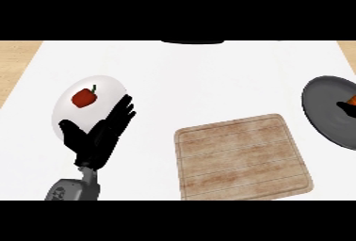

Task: Pick the squash from the cutting board and place it in the pan

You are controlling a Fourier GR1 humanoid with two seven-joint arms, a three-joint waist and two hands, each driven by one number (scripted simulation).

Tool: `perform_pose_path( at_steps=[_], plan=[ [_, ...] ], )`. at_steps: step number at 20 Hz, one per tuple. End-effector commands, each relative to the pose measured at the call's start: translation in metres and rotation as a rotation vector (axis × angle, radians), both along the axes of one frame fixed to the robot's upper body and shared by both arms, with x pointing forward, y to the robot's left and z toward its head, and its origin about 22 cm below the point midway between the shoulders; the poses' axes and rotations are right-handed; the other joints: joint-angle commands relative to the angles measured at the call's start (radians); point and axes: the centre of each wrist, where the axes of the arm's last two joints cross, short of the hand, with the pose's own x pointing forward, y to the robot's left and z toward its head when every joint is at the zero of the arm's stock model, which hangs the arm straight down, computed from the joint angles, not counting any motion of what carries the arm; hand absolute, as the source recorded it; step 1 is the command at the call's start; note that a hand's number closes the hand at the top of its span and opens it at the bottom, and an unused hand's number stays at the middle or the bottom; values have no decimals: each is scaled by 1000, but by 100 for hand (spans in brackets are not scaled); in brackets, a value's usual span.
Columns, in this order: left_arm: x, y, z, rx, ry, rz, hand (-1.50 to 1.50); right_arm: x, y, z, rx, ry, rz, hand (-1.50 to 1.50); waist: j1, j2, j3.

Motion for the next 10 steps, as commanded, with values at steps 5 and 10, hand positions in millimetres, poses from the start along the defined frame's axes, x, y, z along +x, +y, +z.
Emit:
perform_pose_path(
  at_steps=[5,10],
  plan=[
    [-2,6,0,19,14,-4,0,-28,-25,-8,260,-268,51,-150,-16,-5,-2],
    [-12,8,1,-15,-5,4,0,-78,-54,-27,329,-226,169,-150,-13,-8,-4]
  ],
)
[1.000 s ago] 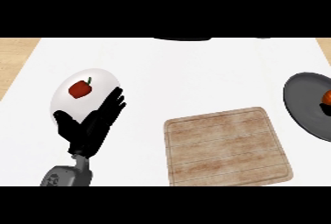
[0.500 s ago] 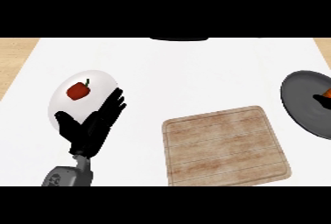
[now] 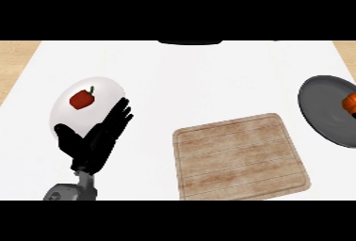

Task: Pick the squash from the cutting board and place it in the pan

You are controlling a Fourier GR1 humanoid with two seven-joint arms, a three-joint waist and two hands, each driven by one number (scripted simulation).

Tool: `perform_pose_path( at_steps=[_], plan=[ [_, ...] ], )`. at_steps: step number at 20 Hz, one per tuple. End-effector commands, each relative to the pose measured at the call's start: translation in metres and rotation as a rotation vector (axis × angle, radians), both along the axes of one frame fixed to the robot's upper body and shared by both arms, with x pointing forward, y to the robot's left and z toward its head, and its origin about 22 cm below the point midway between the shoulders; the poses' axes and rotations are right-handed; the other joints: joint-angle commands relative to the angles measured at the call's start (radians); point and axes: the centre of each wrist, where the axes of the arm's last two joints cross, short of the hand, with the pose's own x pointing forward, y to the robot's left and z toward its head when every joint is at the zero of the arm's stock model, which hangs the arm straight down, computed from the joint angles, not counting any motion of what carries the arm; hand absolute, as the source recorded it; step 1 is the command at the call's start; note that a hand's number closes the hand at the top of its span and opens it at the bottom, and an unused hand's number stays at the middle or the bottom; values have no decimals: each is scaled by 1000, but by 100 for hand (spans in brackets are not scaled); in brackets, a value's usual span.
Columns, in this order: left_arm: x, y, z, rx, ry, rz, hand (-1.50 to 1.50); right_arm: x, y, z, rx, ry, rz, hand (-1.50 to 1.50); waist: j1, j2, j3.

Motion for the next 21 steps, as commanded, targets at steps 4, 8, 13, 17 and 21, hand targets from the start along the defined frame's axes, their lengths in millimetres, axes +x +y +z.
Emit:
perform_pose_path(
  at_steps=[4,8,13,17,21],
  plan=[
    [-7,11,-8,5,13,18,0,-80,-41,-21,66,-70,166,-150,-17,-4,-1],
    [-9,6,7,17,-1,19,0,-103,-46,-30,93,-80,225,-150,-18,-10,-3],
    [-13,-3,6,4,10,15,0,-118,-54,-29,78,-67,246,-150,-18,-12,-4],
    [-5,6,-10,10,-3,30,0,-125,-55,-31,92,-73,275,-150,-20,-12,-5],
    [3,-6,1,12,8,30,0,-113,-52,-28,83,-53,286,-150,-23,-13,-5]
  ],
)
